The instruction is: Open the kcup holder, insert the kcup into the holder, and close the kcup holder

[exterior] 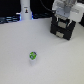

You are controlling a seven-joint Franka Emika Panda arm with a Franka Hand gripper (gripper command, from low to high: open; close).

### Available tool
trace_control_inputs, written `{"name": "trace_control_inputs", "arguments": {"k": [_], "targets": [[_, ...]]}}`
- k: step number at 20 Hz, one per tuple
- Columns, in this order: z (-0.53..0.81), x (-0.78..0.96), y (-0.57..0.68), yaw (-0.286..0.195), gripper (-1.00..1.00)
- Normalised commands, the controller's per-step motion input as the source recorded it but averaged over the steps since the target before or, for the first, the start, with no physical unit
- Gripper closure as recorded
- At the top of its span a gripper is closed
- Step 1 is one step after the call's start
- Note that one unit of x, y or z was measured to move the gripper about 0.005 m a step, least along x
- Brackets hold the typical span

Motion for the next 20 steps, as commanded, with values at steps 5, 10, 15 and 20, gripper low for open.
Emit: {"name": "trace_control_inputs", "arguments": {"k": [5,10,15,20], "targets": [[0.08,0.43,-0.23,-0.045,1.0],[0.23,0.86,-0.14,-0.074,1.0],[0.16,0.96,-0.17,-0.065,1.0],[0.19,0.97,-0.23,-0.061,1.0]]}}
